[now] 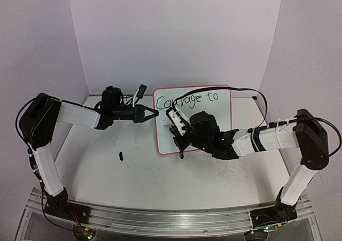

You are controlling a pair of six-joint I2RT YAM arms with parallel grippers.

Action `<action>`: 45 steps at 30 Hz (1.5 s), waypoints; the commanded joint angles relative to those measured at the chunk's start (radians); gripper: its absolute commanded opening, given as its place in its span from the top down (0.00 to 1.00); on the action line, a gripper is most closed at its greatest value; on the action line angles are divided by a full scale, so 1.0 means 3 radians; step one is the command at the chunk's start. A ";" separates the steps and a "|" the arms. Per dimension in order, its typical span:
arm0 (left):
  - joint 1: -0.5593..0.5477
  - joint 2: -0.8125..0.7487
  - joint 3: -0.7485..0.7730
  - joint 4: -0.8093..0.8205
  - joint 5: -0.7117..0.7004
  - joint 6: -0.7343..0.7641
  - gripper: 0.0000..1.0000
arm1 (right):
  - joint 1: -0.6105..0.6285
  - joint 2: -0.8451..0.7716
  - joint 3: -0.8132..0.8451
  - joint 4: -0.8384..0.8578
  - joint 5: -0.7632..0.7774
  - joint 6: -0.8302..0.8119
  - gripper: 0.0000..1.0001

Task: Write a sentence on the whiteboard

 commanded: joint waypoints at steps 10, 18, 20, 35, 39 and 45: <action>-0.0026 -0.0167 0.0033 0.0076 0.0142 0.0073 1.00 | 0.0014 -0.0175 -0.0026 0.0421 0.0071 0.0056 1.00; -0.0028 -0.0182 0.0027 0.0076 0.0146 0.0075 1.00 | 0.0017 -0.0033 0.0097 0.0346 0.0192 0.0071 1.00; -0.0026 -0.0178 0.0033 0.0074 0.0145 0.0075 1.00 | 0.0017 -0.0024 0.0107 0.0339 0.0204 0.0066 1.00; -0.0025 -0.0188 0.0031 0.0074 0.0154 0.0075 1.00 | 0.0013 0.0111 0.0187 0.0263 0.0276 0.0074 1.00; -0.0027 -0.0188 0.0031 0.0076 0.0161 0.0075 1.00 | 0.0014 0.0142 0.0215 0.0233 0.0290 0.0075 1.00; -0.0027 -0.0188 0.0032 0.0075 0.0154 0.0075 1.00 | 0.0015 0.0162 0.0243 0.0184 0.0235 0.0056 1.00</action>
